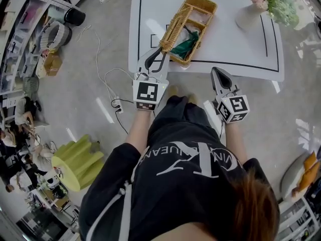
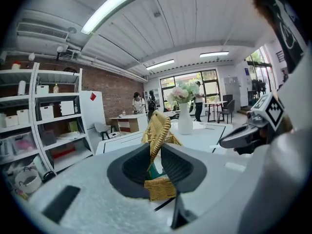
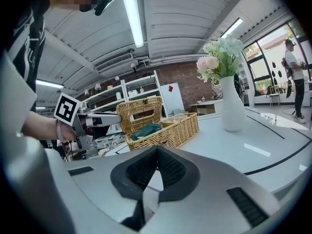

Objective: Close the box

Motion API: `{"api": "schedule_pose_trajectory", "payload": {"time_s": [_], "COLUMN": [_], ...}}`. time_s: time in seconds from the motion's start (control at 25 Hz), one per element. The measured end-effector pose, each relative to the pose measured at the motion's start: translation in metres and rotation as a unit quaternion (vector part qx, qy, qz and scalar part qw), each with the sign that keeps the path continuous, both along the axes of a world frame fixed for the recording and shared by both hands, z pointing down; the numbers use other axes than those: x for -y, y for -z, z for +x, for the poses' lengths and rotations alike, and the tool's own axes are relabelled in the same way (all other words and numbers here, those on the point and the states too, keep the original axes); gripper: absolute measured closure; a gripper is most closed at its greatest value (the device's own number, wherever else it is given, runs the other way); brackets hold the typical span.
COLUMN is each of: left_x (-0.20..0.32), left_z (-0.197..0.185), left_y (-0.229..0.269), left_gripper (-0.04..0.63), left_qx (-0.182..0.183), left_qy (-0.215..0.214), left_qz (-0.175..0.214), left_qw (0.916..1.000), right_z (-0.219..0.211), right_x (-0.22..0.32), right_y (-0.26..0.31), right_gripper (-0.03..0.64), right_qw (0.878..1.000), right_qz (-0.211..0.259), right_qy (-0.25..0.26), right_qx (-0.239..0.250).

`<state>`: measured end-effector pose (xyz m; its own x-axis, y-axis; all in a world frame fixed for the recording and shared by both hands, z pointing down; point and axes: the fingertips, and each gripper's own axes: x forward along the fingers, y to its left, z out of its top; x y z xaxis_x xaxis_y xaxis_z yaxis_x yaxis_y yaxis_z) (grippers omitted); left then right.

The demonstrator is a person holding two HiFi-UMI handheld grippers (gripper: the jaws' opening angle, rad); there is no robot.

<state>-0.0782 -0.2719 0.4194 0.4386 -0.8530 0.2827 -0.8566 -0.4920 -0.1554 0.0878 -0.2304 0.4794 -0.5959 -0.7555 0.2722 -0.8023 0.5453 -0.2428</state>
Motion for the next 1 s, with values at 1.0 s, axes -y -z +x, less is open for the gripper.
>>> {"api": "schedule_pose_trajectory", "payload": {"time_s": [1.0], "left_x": [-0.014], "left_z": [0.028], "left_y": [-0.033], "left_gripper": [0.503], "left_qx": [0.139], "left_qy": [-0.032], "left_qz": [0.019], "left_qw": [0.9897], "right_z": [0.009], "right_x": [-0.011], "right_y": [-0.016], "right_gripper": [0.618], "right_qw": [0.999], "right_qz": [-0.037], "right_qy": [-0.029], "right_qx": [0.017]}}
